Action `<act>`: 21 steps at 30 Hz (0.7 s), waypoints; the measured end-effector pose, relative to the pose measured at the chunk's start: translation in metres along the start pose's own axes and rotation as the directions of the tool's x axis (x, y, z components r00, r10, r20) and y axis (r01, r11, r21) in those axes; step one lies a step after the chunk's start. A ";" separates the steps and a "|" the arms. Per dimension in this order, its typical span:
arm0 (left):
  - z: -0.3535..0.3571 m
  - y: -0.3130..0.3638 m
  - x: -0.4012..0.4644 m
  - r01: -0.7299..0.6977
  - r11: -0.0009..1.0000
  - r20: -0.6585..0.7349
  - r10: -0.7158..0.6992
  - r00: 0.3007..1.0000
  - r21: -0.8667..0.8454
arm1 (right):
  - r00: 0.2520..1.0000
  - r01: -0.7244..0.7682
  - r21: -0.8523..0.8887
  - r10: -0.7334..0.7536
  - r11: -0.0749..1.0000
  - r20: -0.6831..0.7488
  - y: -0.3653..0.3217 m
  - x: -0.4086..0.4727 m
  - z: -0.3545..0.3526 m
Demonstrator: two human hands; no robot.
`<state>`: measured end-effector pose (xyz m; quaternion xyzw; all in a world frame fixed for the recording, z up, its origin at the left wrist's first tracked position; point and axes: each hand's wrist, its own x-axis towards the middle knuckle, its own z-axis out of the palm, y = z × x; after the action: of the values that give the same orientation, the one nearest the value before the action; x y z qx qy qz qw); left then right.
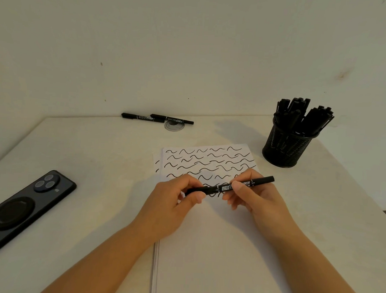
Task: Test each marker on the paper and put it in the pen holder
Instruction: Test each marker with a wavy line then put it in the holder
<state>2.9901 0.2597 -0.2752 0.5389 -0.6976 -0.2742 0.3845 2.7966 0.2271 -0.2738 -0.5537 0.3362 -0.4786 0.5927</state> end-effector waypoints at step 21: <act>-0.002 0.002 -0.001 0.058 0.993 0.038 -0.054 0.998 -0.099 | 0.994 0.109 -0.034 -0.108 0.993 0.033 -0.002 -0.004 0.002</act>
<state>2.9913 0.2608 -0.2727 0.5333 -0.6744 -0.3289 0.3906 2.7965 0.2317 -0.2717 -0.5888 0.3050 -0.4955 0.5611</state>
